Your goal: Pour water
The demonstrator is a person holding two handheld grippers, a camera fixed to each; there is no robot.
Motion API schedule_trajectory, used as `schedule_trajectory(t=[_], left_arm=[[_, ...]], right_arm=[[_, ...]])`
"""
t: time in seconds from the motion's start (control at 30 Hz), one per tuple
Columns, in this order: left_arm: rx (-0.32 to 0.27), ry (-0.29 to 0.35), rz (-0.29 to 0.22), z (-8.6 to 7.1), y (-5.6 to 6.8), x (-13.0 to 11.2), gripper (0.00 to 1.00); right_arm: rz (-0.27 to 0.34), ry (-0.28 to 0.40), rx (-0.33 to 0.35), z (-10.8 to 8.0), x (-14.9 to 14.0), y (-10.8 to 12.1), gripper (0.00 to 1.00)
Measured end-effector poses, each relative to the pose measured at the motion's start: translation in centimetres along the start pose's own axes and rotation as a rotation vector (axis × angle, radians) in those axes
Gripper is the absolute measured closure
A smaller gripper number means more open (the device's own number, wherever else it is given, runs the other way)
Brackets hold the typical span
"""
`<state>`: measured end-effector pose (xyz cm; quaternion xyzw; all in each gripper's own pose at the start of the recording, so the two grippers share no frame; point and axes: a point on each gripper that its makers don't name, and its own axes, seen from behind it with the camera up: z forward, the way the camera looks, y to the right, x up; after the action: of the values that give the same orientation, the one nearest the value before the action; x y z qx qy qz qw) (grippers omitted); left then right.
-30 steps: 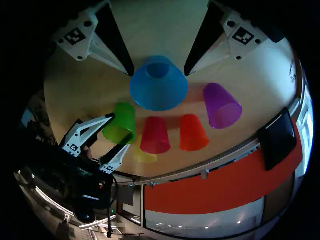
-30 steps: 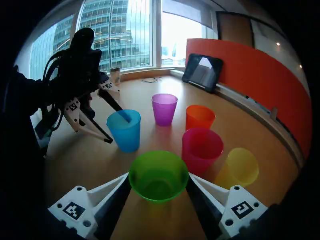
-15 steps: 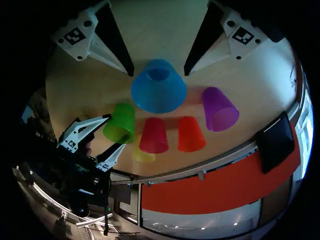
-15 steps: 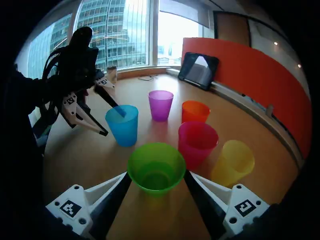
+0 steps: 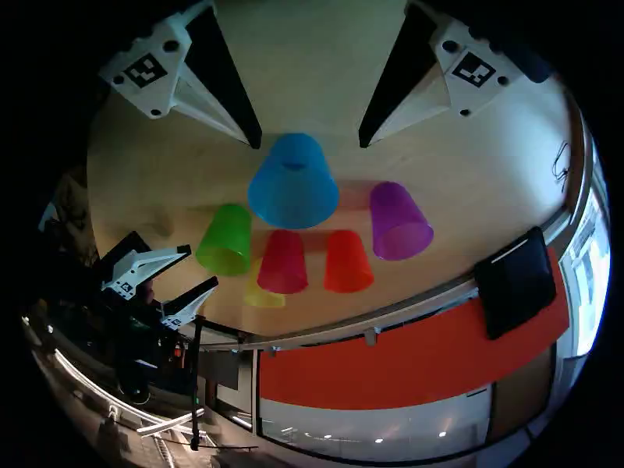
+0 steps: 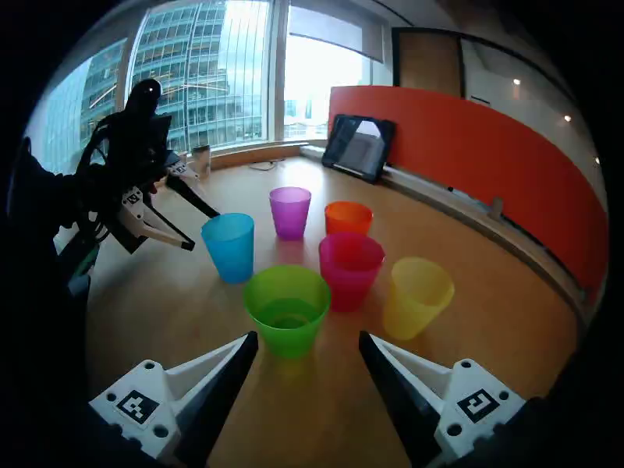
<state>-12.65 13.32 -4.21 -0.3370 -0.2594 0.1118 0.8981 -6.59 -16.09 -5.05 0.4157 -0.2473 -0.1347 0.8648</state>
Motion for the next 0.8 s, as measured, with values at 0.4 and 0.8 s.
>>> schedule_trajectory(t=[0.4,0.8], left_arm=[[0.116,0.067,-0.027,-2.5,-2.1,0.2,0.08],[0.265,0.187,-0.061,-4.8,-5.2,1.9,0.08]], right_arm=[[0.030,0.081,-0.106,-2.6,0.8,0.9,0.00],[0.099,0.189,-0.251,-4.5,2.6,3.2,0.00]])
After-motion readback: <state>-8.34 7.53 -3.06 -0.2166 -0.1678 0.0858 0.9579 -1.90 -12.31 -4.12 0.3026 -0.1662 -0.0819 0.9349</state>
